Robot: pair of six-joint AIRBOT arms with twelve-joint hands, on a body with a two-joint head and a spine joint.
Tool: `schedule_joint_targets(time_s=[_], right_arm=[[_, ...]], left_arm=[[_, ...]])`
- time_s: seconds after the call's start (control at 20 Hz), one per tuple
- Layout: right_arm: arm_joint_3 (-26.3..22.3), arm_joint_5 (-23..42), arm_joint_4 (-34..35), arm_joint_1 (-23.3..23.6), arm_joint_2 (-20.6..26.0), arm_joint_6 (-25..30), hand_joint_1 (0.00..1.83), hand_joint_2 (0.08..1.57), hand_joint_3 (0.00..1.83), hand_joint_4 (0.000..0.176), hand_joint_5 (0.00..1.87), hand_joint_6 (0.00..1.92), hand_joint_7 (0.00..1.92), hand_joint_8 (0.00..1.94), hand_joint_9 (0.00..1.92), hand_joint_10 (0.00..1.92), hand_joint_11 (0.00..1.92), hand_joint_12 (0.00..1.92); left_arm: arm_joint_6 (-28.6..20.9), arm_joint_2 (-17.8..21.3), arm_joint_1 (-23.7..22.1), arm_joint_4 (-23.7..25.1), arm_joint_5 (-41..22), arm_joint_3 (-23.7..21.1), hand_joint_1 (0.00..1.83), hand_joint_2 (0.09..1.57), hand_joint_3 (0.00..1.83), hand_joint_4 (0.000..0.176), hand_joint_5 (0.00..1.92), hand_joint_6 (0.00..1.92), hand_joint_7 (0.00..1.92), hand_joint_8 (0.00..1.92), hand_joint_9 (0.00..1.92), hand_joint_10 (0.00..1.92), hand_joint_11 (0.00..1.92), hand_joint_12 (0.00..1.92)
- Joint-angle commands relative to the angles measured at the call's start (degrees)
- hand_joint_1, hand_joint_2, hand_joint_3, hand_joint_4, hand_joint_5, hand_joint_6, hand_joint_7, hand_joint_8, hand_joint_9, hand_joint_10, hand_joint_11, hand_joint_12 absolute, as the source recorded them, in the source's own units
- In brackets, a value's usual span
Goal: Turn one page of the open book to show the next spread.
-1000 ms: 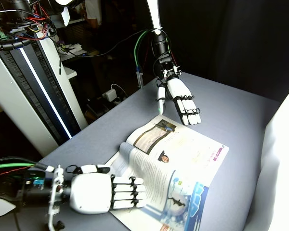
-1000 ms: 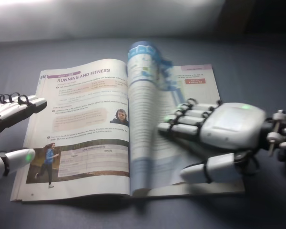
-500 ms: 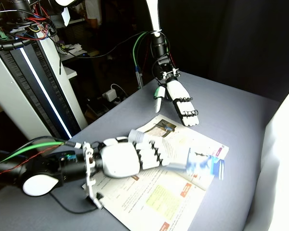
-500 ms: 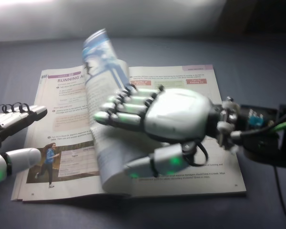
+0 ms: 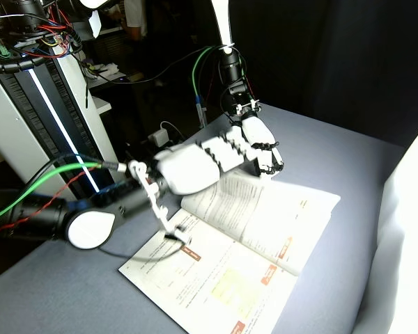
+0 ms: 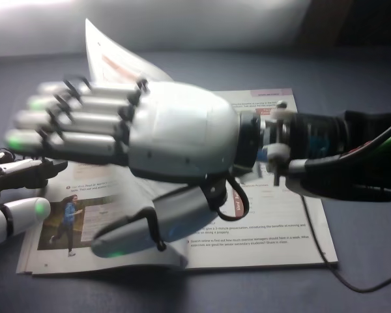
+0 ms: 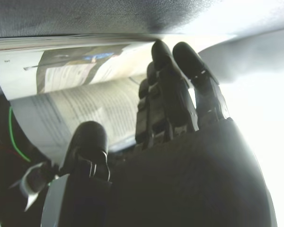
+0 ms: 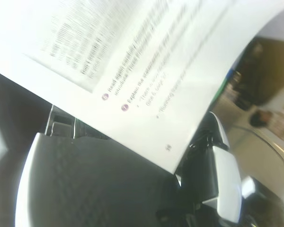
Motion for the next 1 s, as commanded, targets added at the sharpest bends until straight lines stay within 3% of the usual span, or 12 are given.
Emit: schedule_joint_targets(time_s=[0.0,0.05,0.1,0.15,0.3,0.45,0.55,0.6,0.65,0.75,0.9,0.95], right_arm=[[-0.58,8.06,1.85,0.64,0.48,0.45,0.03,1.14,0.00,0.000,0.00,0.00,0.00,0.00,0.00,0.00,0.00,0.00],[-1.11,9.33,1.56,0.96,0.93,0.47,0.03,1.14,0.00,0.000,0.00,0.00,0.00,0.00,0.00,0.00,0.00,0.00],[-1.65,10.54,1.42,1.15,1.52,0.47,0.06,1.14,0.00,0.000,0.00,0.00,0.00,0.00,0.00,0.00,0.00,0.00],[-2.44,11.71,0.95,1.39,2.60,0.47,0.05,1.13,0.00,0.000,0.00,0.00,0.00,0.00,0.00,0.00,0.00,0.00],[-4.16,12.78,0.55,1.65,5.84,0.35,0.03,1.13,0.00,0.000,0.00,0.00,0.00,0.00,0.00,0.00,0.00,0.00],[-5.79,10.93,0.98,1.65,8.71,-0.81,0.06,1.13,0.00,0.000,0.00,0.00,0.00,0.00,0.00,0.00,0.00,0.00],[-6.96,8.92,2.04,1.64,11.04,-2.31,0.03,1.13,0.00,0.000,0.00,0.00,0.00,0.00,0.00,0.00,0.00,0.00],[-7.37,8.08,3.20,1.01,13.05,-3.06,0.03,1.13,0.00,0.000,0.00,0.00,0.00,0.00,0.00,0.00,0.00,0.00],[-7.71,7.59,4.37,-0.01,14.58,-3.93,0.05,1.13,0.00,0.000,0.00,0.00,0.00,0.00,0.00,0.00,0.00,0.00],[-9.00,5.81,7.17,-1.89,18.37,-6.81,0.03,1.14,0.00,0.000,0.00,0.00,0.00,0.00,0.00,0.00,0.00,0.00],[-10.83,3.05,12.31,-4.62,23.63,-11.22,0.02,1.15,0.01,0.007,0.00,0.00,0.00,0.00,0.00,0.00,0.00,0.00],[-11.40,2.86,14.90,-6.11,25.33,-12.77,0.00,1.16,0.01,0.000,0.00,0.00,0.00,0.00,0.00,0.00,0.00,0.00]], left_arm=[[0.27,-0.60,0.04,-1.06,-5.92,0.44,0.00,1.49,0.01,0.000,0.22,0.01,0.33,0.05,0.50,0.03,0.00,1.55],[0.27,-0.69,0.04,-1.18,-6.06,0.50,0.00,1.49,0.01,0.000,0.22,0.01,0.33,0.05,0.50,0.03,0.00,1.55],[0.27,-0.74,0.04,-1.35,-6.25,0.53,0.20,1.31,0.00,0.118,0.11,0.00,0.07,0.01,0.10,0.01,0.00,0.47],[0.27,-0.76,0.04,-1.57,-6.50,0.53,0.47,1.39,0.02,0.000,0.06,0.00,0.00,0.00,0.00,0.00,0.00,0.02],[0.27,-0.72,0.05,-2.45,-7.08,0.38,0.08,1.37,0.01,0.000,0.15,0.03,0.02,0.01,0.00,0.00,0.00,0.00],[0.65,0.20,0.05,-3.09,-7.78,-0.19,0.12,1.49,0.03,0.003,0.21,0.05,0.07,0.01,0.00,0.00,0.00,0.00],[1.53,1.40,0.16,-3.98,-8.97,-1.02,0.41,1.39,0.00,0.055,0.01,0.00,0.00,0.00,0.00,0.00,0.00,0.00],[2.03,2.08,0.51,-4.59,-9.93,-1.49,0.41,1.39,0.00,0.055,0.01,0.00,0.00,0.00,0.00,0.00,0.00,0.00],[2.38,2.77,0.90,-5.29,-11.00,-1.94,0.41,1.39,0.00,0.009,0.02,0.01,0.00,0.00,0.00,0.00,0.00,0.00],[2.96,3.99,1.38,-6.18,-13.00,-2.68,0.43,1.39,0.00,0.000,0.00,0.00,0.00,0.00,0.00,0.00,0.00,0.00],[3.79,5.40,1.40,-6.47,-15.40,-3.32,0.60,1.34,0.00,0.000,0.03,0.01,0.00,0.00,0.00,0.00,0.00,0.00],[4.04,5.72,1.37,-6.43,-16.11,-3.48,0.51,1.34,0.00,0.036,0.00,0.00,0.00,0.00,0.00,0.00,0.00,0.00]])
